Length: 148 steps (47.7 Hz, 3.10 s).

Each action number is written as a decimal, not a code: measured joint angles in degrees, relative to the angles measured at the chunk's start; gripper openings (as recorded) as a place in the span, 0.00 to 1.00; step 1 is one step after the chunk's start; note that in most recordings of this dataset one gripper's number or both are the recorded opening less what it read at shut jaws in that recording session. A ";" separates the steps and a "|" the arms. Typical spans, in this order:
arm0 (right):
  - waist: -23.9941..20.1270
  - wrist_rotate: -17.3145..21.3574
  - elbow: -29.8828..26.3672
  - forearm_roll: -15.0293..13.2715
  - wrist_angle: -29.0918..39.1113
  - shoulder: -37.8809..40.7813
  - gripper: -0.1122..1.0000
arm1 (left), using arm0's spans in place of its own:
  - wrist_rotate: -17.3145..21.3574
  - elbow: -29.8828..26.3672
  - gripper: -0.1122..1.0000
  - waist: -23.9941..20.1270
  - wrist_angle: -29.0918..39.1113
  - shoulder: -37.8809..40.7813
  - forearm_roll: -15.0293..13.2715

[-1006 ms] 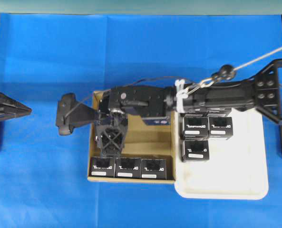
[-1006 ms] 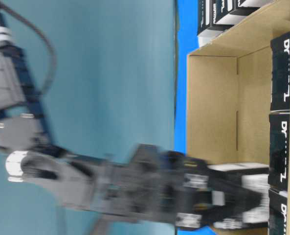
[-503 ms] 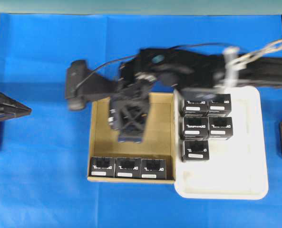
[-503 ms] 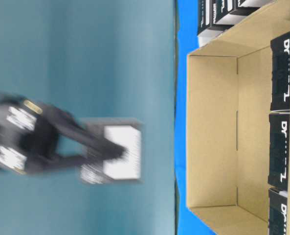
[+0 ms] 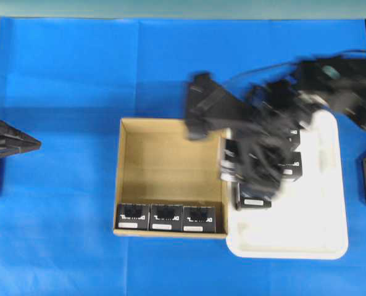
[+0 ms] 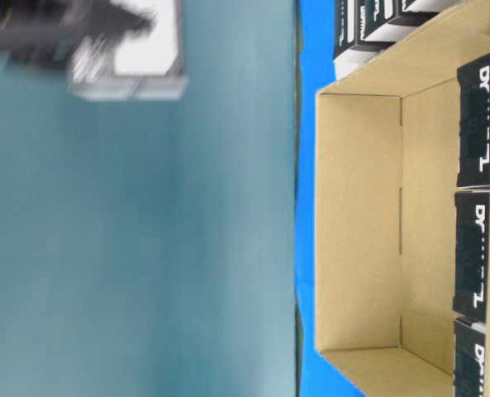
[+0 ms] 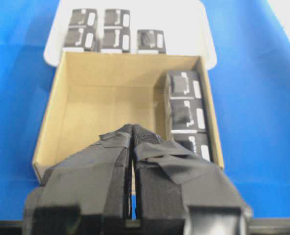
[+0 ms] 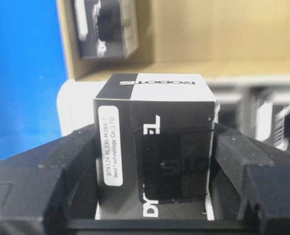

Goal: Pick the box from inside the cardboard box.
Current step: 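Carry the held black box right over the white tray, then lower the black box into the tray's empty slot and open the right gripper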

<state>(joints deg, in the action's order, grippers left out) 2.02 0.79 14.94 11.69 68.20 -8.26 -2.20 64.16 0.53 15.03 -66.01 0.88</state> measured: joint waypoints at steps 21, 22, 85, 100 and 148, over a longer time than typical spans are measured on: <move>-1.85 2.37 20.48 0.18 -8.35 -12.13 0.67 | 0.00 0.09 0.06 -0.53 0.00 0.00 0.00; -1.85 2.29 21.36 0.09 -8.79 -12.48 0.67 | 0.00 0.09 0.06 -0.62 0.00 0.00 0.00; -6.42 -1.93 37.88 -3.25 -34.72 -1.85 0.66 | -0.18 -0.44 0.06 -2.37 -4.66 0.00 0.00; -6.42 -1.85 37.79 -3.25 -34.80 -1.49 0.66 | -0.18 -0.44 0.06 -2.29 -4.57 0.00 0.00; -6.86 0.62 32.70 -3.08 -25.84 -6.24 0.95 | -0.18 -0.44 0.06 -2.37 -4.66 0.00 0.00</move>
<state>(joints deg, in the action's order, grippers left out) -4.83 1.41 47.64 8.61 42.36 -14.50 -2.37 63.72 -1.85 10.37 -66.01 0.88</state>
